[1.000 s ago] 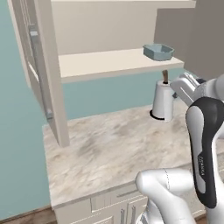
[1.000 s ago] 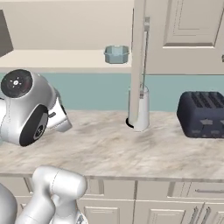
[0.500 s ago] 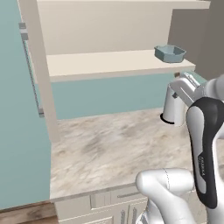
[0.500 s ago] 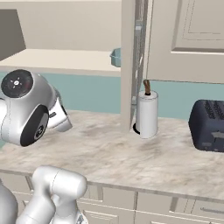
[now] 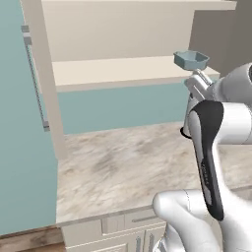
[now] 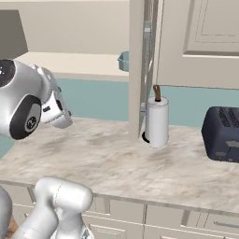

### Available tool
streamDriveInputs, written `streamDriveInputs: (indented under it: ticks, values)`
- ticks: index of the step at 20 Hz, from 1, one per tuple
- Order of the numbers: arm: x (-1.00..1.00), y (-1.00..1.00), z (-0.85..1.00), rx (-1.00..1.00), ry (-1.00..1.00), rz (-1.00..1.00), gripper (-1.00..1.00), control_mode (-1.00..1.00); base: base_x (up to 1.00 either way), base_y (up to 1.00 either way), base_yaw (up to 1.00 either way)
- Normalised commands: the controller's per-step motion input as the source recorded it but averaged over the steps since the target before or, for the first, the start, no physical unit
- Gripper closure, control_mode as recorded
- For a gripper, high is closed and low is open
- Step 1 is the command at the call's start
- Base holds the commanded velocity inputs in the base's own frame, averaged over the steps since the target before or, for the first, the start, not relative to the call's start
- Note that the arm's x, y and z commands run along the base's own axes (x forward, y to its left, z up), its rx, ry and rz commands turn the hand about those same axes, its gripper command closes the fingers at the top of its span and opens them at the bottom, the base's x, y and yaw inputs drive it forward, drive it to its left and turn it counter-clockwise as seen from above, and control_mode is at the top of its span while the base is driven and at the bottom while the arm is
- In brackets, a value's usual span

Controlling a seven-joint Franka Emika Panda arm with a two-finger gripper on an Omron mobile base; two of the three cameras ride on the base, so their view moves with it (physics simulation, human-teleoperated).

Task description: Retrieve the tupperware and aluminum foil from the cabinet and place them on the dining counter near the plate with avocado and mushroom to prepare for storing leftovers.

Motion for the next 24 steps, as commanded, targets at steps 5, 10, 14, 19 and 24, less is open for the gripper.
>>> streamDriveInputs:
  ticks: [5, 10, 14, 19, 24]
  values:
    - [0.25, 0.17, 0.68, -0.07, -0.06, -0.36, -1.00, -1.00, 0.00, 0.00, 0.00]
    - [0.55, -0.28, 0.16, 0.00, 0.05, -0.24, -1.00, -1.00, 0.00, 0.00, 0.00]
    - [0.33, -0.42, 0.00, 0.00, 0.04, -0.02, -1.00, -1.00, 0.00, 0.00, 0.00]
    - [0.18, -0.41, -0.09, 0.00, -0.11, 0.00, -1.00, -1.00, 0.00, 0.00, 0.00]
    - [0.36, -0.44, -0.14, 0.00, -0.09, 0.00, -1.00, -1.00, 0.00, 0.00, 0.00]
